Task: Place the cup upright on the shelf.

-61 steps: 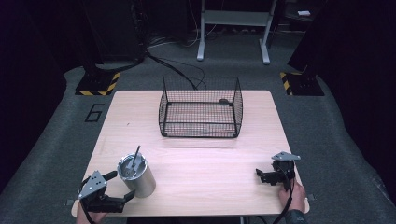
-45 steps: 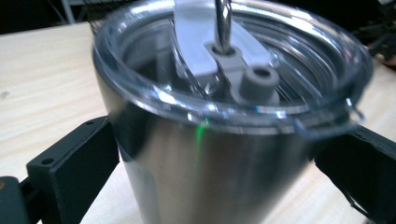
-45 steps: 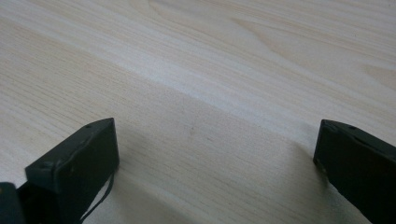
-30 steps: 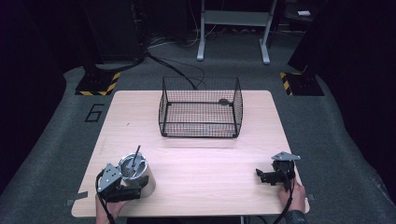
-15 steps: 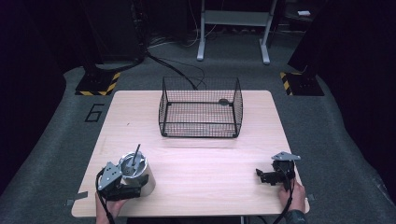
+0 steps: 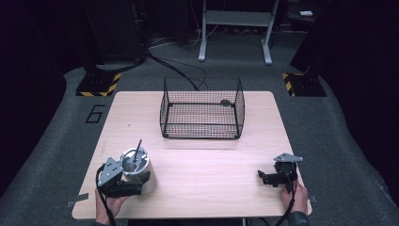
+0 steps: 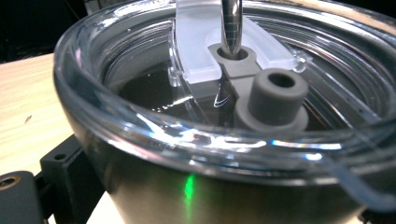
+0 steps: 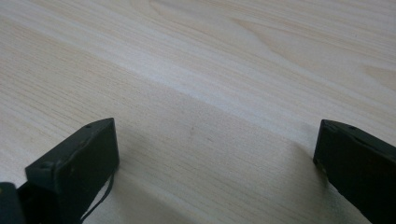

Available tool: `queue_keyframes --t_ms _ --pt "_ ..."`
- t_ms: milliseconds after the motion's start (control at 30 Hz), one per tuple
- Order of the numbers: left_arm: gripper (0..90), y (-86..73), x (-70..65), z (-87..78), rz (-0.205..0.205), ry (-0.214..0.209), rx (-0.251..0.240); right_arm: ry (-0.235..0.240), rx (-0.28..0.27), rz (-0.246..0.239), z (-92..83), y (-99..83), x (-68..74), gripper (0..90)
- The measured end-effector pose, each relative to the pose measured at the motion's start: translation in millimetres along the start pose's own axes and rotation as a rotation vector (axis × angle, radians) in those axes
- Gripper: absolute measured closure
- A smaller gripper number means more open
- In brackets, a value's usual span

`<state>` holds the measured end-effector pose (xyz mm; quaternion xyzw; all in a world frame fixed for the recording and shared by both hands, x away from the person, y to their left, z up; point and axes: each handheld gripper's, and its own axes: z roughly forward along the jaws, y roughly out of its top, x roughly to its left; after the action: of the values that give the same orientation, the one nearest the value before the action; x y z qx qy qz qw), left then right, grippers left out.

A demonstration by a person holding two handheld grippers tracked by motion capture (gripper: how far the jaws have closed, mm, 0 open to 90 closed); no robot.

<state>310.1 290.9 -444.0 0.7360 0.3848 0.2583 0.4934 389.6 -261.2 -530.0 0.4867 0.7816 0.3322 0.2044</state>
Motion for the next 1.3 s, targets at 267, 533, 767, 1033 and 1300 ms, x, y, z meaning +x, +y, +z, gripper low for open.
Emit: queue_keyframes --t_ms 267,533,767,1033,1300 --pt "4.1 21.6 -6.3 15.2 0.039 -0.038 0.008 0.0 0.001 0.0 0.0 0.0 -0.1 0.0" --pt "4.1 37.1 -8.8 25.3 0.059 -0.061 0.015 0.001 0.001 0.0 -0.1 0.0 -0.1 0.0" --pt "4.1 48.2 -10.8 35.2 0.069 -0.08 0.017 0.001 0.001 0.0 -0.1 0.1 -0.1 0.0" --pt "4.1 56.5 -12.6 46.5 0.078 -0.102 0.022 0.001 0.001 0.0 -0.1 0.0 -0.1 0.0" --pt "4.1 65.0 -14.7 56.0 0.079 -0.117 0.023 0.001 0.001 0.001 -0.1 0.0 -0.1 0.0"
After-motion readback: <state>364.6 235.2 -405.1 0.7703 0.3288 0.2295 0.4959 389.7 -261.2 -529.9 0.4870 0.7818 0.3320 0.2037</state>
